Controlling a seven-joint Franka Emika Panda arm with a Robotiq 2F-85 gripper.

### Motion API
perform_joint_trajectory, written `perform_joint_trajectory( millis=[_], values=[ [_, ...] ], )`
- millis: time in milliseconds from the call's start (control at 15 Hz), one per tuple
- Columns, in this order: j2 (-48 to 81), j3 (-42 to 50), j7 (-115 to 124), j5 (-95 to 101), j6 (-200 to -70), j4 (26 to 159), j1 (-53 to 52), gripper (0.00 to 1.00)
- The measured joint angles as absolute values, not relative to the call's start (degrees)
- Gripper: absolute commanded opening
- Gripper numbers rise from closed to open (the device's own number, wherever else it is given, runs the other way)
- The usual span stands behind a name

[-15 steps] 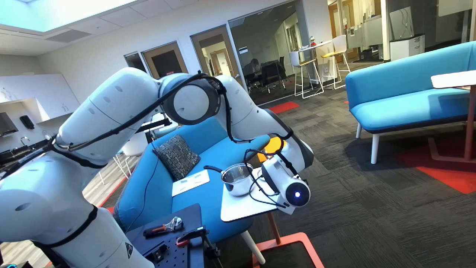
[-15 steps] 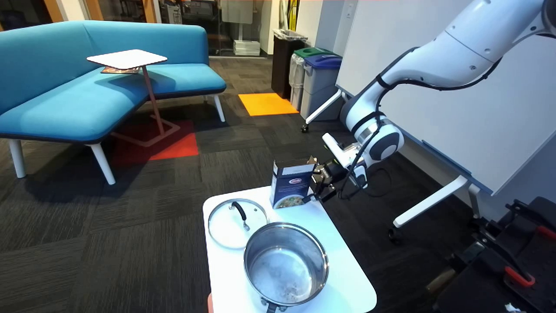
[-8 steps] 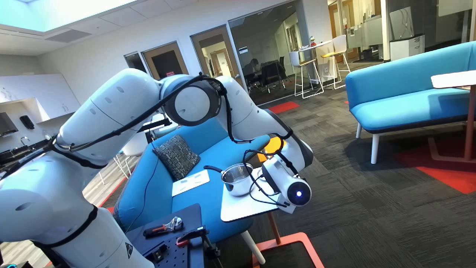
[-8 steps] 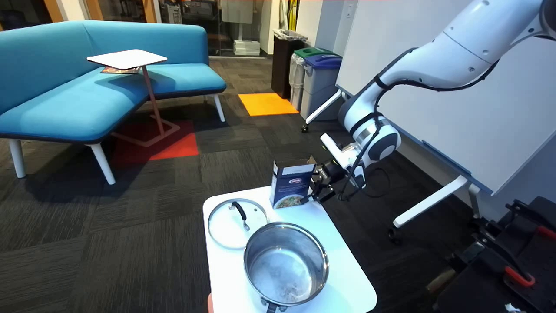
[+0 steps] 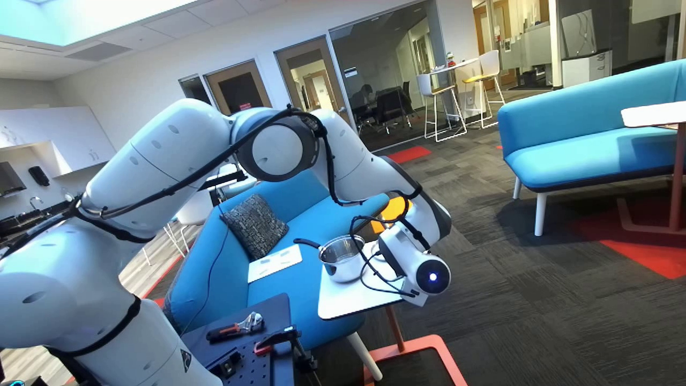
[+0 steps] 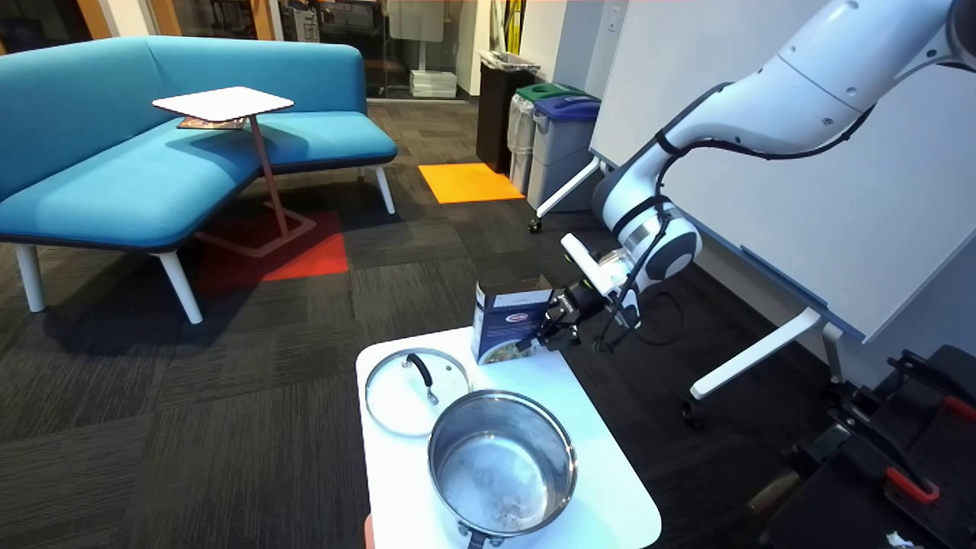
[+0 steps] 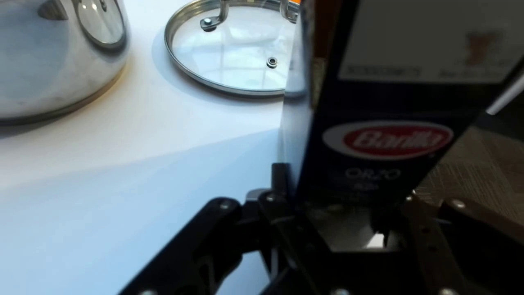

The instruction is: Pour some of the contents of the blue box into the silver pot and close the pot with the glass lid

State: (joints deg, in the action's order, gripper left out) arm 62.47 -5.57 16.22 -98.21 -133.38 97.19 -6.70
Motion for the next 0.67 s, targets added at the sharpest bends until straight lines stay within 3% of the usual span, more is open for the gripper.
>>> perform_joint_trajectory(
  millis=[667],
  values=[
    [58.7, -4.9, 14.8, -91.3, -133.0, 98.9, -6.6, 0.17]
  ],
)
